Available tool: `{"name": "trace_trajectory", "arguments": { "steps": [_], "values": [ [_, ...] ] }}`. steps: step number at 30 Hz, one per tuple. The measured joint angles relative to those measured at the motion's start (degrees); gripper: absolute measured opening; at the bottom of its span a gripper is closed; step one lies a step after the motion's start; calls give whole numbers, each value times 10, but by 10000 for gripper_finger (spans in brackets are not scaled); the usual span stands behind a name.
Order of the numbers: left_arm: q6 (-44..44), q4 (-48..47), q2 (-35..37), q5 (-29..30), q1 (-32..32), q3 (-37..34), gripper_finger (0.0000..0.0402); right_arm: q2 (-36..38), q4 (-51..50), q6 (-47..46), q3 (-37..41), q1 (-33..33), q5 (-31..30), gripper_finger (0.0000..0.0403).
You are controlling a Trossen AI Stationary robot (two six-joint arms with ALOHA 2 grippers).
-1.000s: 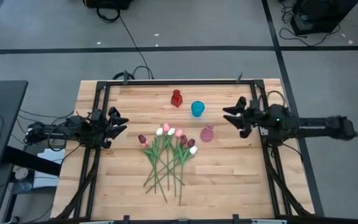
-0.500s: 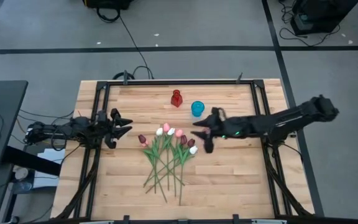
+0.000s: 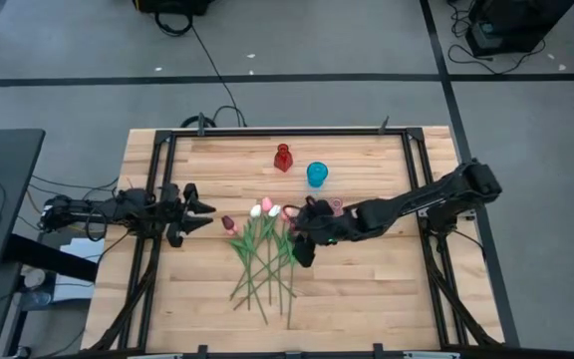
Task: Sort flowers into vase by color
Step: Put the center red tulip into the pink vase
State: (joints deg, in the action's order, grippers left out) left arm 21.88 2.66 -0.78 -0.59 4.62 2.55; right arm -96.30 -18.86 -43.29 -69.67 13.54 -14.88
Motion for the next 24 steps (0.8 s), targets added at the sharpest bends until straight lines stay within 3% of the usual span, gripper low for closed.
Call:
{"name": "trace_trajectory", "arguments": {
  "steps": [8, 15, 24],
  "values": [
    [-4, -25, 0, -27, 1, 0, 172, -90, -101, -139, -79, -6, 132, 197],
    [-22, 4, 0, -27, 1, 0, 172, -158, -197, -225, -153, -6, 99, 197],
    [-22, -23, 0, -27, 1, 0, 172, -252, -294, -231, -243, -22, 46, 177]
  ]
}}
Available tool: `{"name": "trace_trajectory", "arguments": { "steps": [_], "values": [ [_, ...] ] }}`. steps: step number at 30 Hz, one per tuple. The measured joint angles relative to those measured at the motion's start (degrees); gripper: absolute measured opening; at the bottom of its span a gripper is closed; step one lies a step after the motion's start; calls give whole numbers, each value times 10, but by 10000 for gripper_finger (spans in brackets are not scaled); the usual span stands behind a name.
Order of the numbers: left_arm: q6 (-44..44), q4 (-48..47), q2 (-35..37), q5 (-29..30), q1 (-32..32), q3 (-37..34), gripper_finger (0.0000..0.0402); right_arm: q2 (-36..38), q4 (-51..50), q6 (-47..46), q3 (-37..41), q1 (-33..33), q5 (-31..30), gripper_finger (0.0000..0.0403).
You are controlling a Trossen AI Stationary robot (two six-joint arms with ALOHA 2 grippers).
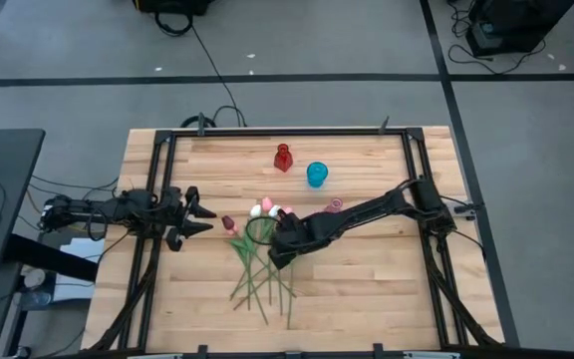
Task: Sort flowers into vase by color
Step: Put the center red tulip into the pink vase
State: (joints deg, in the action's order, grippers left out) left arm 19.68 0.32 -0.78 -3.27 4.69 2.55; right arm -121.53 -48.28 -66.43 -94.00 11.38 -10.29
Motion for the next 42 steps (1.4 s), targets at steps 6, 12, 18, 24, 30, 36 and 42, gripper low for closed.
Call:
{"name": "trace_trajectory", "arguments": {
  "steps": [6, 12, 18, 24, 30, 36, 42],
  "values": [
    [0, -9, 0, 0, 0, 0, 172, -12, -22, 1, -8, -12, -27, 151],
    [1, -19, 0, 0, 0, 0, 172, -12, -33, 1, -5, -17, -46, 140],
    [3, -28, 0, 0, 0, 0, 172, -6, -34, 0, -5, -18, -16, 139],
    [3, -29, 0, 0, 0, 0, 172, -2, -64, -1, -22, -18, -21, 139],
    [2, -29, 0, 0, 0, 0, 172, -1, -97, -12, -24, -22, -67, 139],
    [2, -28, 0, 0, 0, 0, 172, -1, -84, -26, -7, -22, -85, 139],
    [1, -28, 0, 0, 0, 0, 172, -2, -59, -30, 13, -23, -78, 139]
  ]
}}
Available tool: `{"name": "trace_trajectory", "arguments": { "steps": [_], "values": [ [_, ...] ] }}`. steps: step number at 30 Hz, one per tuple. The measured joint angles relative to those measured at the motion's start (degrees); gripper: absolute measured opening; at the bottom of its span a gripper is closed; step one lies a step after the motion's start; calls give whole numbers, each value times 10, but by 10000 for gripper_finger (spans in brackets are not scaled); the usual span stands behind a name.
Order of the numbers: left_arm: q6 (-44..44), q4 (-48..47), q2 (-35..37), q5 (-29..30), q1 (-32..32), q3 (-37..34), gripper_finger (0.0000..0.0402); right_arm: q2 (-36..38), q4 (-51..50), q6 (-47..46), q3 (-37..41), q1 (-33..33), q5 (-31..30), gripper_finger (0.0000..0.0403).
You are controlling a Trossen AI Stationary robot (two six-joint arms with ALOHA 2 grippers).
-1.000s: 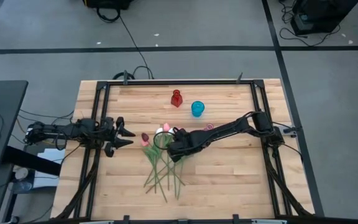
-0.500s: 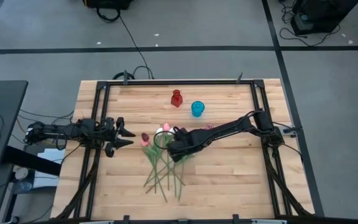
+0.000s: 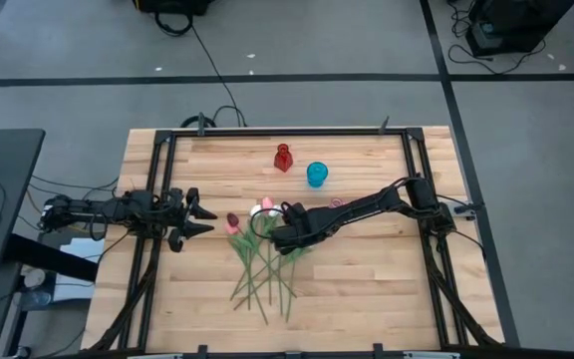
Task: Sort flowers into vase by color
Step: Put the center red tulip into the pink vase
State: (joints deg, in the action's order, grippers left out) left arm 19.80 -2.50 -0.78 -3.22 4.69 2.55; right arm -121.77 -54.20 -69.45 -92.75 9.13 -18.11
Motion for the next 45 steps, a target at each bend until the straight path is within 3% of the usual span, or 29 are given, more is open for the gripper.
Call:
{"name": "trace_trajectory", "arguments": {
  "steps": [11, 17, 21, 35, 45],
  "values": [
    [0, 0, 0, 0, 0, 0, 172, 0, 6, 5, 0, -1, -16, 139],
    [0, 0, 0, 0, 0, 0, 172, 0, 32, 6, 18, -3, 14, 132],
    [0, 0, 0, 0, 0, 0, 172, 0, 76, 6, 48, -4, 40, 121],
    [0, 0, 0, 0, 0, 0, 172, 0, 85, 19, 58, -4, 38, 50],
    [0, 0, 0, 0, 0, 0, 172, 0, 64, 56, 9, -4, 21, 25]
  ]
}}
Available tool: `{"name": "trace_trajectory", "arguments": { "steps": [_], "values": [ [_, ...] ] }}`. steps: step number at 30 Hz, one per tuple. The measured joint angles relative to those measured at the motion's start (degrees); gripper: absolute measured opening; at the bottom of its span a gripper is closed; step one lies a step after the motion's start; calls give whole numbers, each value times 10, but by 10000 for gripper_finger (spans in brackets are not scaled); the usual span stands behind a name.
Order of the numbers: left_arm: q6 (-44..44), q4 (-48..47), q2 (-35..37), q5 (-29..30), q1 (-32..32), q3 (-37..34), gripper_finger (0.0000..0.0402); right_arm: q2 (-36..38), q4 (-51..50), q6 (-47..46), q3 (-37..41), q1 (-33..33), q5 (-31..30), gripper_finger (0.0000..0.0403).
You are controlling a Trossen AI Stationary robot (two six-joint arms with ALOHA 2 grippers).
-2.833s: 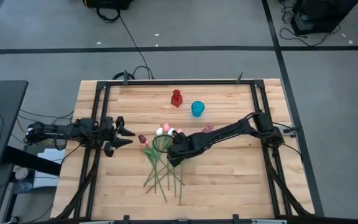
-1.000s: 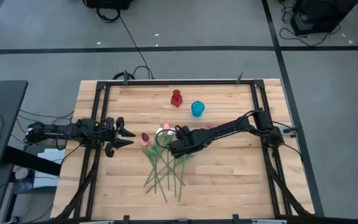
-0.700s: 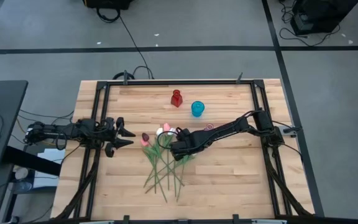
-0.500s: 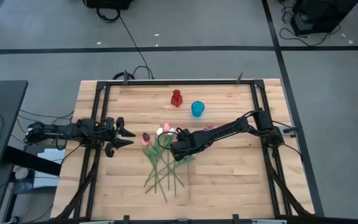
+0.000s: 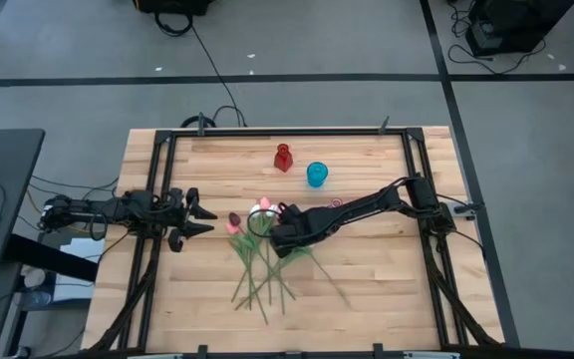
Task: Sort flowers into vase by color
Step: Put the center red tulip into the pink vase
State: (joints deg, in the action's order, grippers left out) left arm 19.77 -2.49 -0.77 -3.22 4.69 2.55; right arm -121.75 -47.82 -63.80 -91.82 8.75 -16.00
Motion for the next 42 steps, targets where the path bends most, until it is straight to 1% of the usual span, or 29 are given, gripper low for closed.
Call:
{"name": "trace_trajectory", "arguments": {
  "steps": [13, 17, 21, 25, 31, 34, 37, 42],
  "values": [
    [0, -4, 0, 0, 0, 0, 172, 0, -92, 11, -57, 2, -35, 28],
    [0, -5, 0, 0, 0, 0, 172, 1, -111, 30, -74, 4, -45, 28],
    [0, -6, 0, 0, 0, 0, 172, 22, -113, 51, -75, 7, -65, 28],
    [0, -10, 0, 0, 0, 0, 172, 55, -114, 73, -75, 12, -97, 28],
    [0, -9, 0, 0, 0, 0, 172, 109, -102, 103, -75, 27, -170, 28],
    [0, -9, 0, 0, 0, 0, 172, 134, -89, 122, -75, 33, -196, 28],
    [0, -9, 0, 0, 0, 0, 172, 154, -73, 151, -75, 37, -206, 27],
    [0, -5, 0, 0, 0, 0, 172, 172, -40, 210, -68, 39, -198, 27]
  ]
}}
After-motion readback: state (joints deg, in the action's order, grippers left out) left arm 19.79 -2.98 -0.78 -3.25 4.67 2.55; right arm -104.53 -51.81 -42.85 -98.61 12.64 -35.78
